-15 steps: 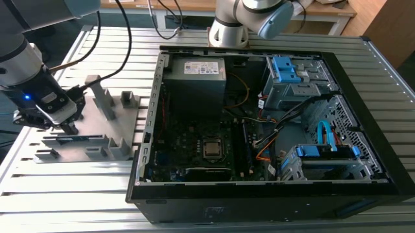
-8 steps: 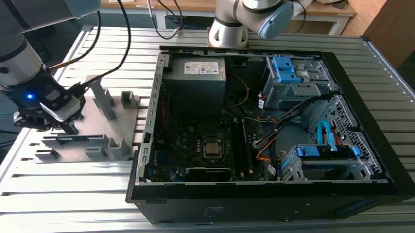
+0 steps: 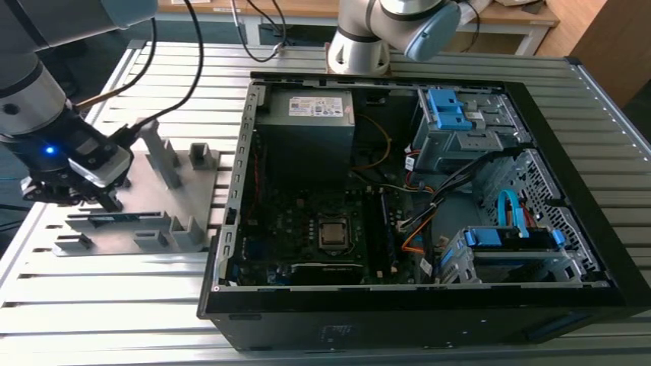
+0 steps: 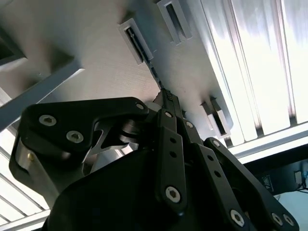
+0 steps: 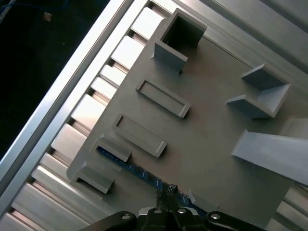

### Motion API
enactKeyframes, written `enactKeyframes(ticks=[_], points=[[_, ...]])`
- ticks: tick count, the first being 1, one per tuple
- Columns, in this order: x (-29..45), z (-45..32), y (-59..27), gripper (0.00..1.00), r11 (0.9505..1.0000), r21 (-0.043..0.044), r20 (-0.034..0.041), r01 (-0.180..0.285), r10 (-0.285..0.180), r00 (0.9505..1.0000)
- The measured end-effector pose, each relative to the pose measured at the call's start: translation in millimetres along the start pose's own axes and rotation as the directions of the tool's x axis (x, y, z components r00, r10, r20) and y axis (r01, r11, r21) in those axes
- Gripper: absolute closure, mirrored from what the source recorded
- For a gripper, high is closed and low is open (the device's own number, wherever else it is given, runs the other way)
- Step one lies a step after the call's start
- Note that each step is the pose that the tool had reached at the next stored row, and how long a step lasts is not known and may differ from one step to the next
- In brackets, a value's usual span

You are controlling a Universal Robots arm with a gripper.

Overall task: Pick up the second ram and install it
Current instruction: 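Pick up the second ram and move it above second insertion slot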

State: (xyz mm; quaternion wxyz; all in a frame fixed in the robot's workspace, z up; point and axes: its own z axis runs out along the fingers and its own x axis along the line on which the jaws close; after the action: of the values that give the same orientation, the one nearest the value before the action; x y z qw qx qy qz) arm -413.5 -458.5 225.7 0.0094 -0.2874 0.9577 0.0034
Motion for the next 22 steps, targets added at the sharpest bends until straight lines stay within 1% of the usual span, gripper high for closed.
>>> enactKeyframes(ticks=[4, 10, 16, 22], points=[[0.0, 0.0, 0.0, 0.9, 0.9992, -0.0009, 0.0, 0.039, -0.039, 0.9992], [0.0, 0.0, 0.0, 0.9, 0.9957, -0.002, 0.0, 0.093, -0.093, 0.9957], [0.0, 0.0, 0.0, 0.9, 0.9898, -0.003, 0.0002, 0.142, -0.142, 0.9898], [0.0, 0.0, 0.0, 0.9, 0.9814, -0.0041, 0.0004, 0.192, -0.192, 0.9814]])
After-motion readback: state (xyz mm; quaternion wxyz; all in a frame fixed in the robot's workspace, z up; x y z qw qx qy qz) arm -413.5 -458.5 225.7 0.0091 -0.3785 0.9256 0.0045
